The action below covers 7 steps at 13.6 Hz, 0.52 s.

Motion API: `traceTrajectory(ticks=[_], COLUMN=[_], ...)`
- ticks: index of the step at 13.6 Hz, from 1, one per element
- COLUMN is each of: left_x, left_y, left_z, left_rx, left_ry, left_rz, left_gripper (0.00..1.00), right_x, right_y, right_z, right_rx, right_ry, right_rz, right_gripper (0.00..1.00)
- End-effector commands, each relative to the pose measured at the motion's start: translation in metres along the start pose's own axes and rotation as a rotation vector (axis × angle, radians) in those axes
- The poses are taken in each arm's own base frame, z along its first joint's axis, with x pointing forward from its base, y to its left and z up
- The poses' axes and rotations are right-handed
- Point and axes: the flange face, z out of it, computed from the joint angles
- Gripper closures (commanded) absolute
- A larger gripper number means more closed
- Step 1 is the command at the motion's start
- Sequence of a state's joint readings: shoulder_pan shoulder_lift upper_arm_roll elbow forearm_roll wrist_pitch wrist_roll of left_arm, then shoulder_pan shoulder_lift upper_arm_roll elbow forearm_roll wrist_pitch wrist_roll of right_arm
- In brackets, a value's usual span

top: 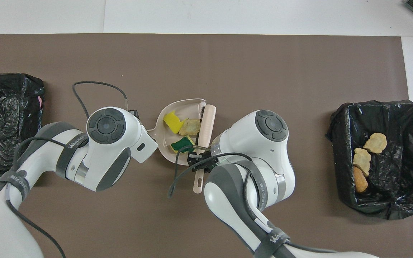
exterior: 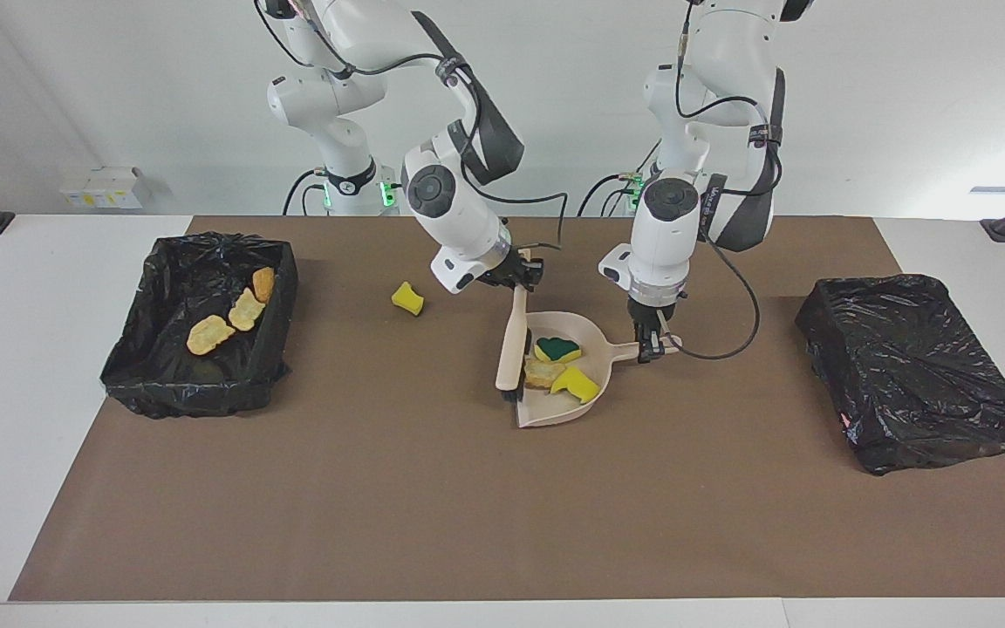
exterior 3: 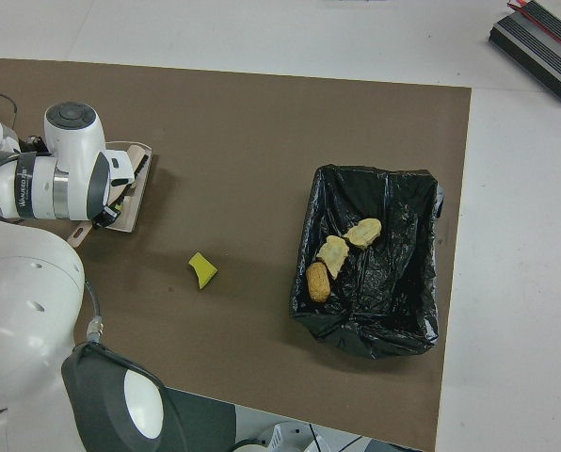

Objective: Sweep and dump trash in bin
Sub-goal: 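Push the sponge pieces into the dustpan with the right gripper's brush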

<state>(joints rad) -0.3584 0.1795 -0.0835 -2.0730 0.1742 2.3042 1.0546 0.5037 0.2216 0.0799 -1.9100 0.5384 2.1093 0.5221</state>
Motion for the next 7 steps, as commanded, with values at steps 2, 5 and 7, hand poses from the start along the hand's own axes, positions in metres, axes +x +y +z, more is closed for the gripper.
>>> traceTrajectory(ticks=[2, 5, 7], left_x=[-0.007, -0.011, -0.022], left_y=[0.008, 0.003, -0.002], left_z=[0.002, 0.002, 0.002], left_rx=[0.005, -0.015, -0.035], left_ry=[0.004, 0.03, 0.065], left_rz=[0.02, 0.044, 0.101], left_gripper=[1.0, 1.0, 1.0], right_x=[-0.003, -0.006, -0.009], right_y=[-0.015, 0.017, 0.048], right_z=[-0.049, -0.071, -0.074], right_rx=[0.022, -0.085, -0.206], right_ry=[-0.047, -0.12, -0.163], right_rz=[0.056, 0.085, 0.098], right_gripper=[1.0, 1.0, 1.0])
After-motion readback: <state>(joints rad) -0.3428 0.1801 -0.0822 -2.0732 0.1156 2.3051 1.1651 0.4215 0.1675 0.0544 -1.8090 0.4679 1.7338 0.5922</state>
